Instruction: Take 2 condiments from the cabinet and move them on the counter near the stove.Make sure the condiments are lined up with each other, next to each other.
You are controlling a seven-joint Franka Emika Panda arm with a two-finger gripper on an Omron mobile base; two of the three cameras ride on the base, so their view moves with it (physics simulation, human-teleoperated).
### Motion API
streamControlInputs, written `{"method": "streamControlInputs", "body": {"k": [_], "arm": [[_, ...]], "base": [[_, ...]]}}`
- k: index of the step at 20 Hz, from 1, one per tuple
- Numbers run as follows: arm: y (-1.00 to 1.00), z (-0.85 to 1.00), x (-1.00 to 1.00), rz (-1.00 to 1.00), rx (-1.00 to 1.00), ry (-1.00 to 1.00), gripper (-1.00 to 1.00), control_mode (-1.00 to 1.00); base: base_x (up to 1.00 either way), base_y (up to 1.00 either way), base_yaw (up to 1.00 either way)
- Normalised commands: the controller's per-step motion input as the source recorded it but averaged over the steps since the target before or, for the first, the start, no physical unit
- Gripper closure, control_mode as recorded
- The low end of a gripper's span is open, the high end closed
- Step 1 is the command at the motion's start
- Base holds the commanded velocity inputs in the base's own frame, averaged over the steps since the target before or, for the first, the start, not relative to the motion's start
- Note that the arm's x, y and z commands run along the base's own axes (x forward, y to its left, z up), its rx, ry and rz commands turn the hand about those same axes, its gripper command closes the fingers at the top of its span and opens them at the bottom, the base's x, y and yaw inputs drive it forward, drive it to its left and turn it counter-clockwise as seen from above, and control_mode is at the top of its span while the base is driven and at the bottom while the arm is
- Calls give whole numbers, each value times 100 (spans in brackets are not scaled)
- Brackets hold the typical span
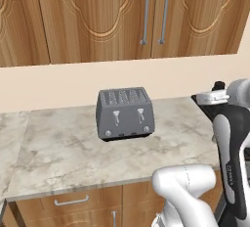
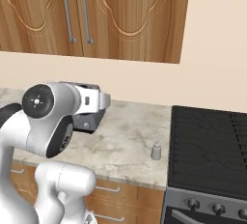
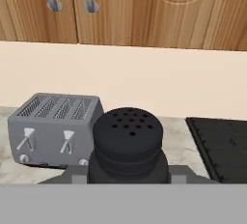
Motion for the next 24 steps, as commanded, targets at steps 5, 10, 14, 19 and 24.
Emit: {"method": "streamControlInputs", "body": {"k": [5,10,14,19,24], "arm": [[-41,-61,10,6,0,15,100,-100],[-70,-57,3,13,-1,1,100,-100],[-51,-45,0,15,-1,0,100,-100],[-15,-40,0,0,0,-3,100,-100],[-27,-77,0,0,-4,-15,100,-100]], "base": [[0,0,0],[0,0,0],[0,0,0],[0,0,0],[0,0,0]]}}
